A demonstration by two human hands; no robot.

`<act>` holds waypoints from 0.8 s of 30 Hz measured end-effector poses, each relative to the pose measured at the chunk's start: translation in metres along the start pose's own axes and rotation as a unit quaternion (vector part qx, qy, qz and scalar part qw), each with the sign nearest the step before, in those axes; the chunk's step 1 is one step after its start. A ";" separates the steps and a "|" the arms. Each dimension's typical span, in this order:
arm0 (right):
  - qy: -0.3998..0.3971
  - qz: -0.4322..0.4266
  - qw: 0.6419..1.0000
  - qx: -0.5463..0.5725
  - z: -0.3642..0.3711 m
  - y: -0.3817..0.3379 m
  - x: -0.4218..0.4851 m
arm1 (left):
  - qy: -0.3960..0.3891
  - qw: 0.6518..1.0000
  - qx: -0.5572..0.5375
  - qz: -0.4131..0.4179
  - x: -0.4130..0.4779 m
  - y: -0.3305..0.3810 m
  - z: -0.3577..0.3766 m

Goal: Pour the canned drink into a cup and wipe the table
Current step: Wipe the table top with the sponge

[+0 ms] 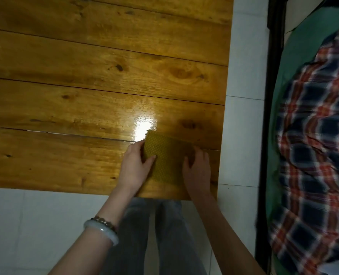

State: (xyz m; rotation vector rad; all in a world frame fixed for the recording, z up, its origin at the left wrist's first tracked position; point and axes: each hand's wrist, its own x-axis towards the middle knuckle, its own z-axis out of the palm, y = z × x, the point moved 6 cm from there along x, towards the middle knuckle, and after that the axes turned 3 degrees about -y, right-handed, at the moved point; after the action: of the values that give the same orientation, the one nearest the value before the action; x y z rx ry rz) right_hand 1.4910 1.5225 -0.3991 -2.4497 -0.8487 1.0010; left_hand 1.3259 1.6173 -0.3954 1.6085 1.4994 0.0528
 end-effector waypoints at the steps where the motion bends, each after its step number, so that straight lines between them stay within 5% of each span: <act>1: -0.003 0.023 1.000 0.010 -0.002 0.005 0.001 | 0.026 0.999 -0.023 -0.035 0.001 -0.002 -0.001; 5: -0.038 0.082 0.993 0.073 0.001 0.013 0.006 | 0.081 0.984 -0.074 -0.142 0.005 -0.006 0.001; 11: -0.070 0.091 0.992 0.056 -0.001 0.009 0.017 | 0.048 0.986 -0.029 -0.160 0.011 0.003 0.012; 24: -0.105 -0.098 0.978 0.152 -0.065 -0.046 0.111 | 0.072 0.983 -0.136 0.095 0.077 0.071 -0.017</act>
State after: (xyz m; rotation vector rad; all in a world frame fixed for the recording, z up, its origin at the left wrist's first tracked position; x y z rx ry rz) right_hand 1.5825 1.6229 -0.3865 -1.9906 -0.9085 1.2278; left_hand 1.3909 1.6998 -0.3816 1.5425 1.3740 0.4710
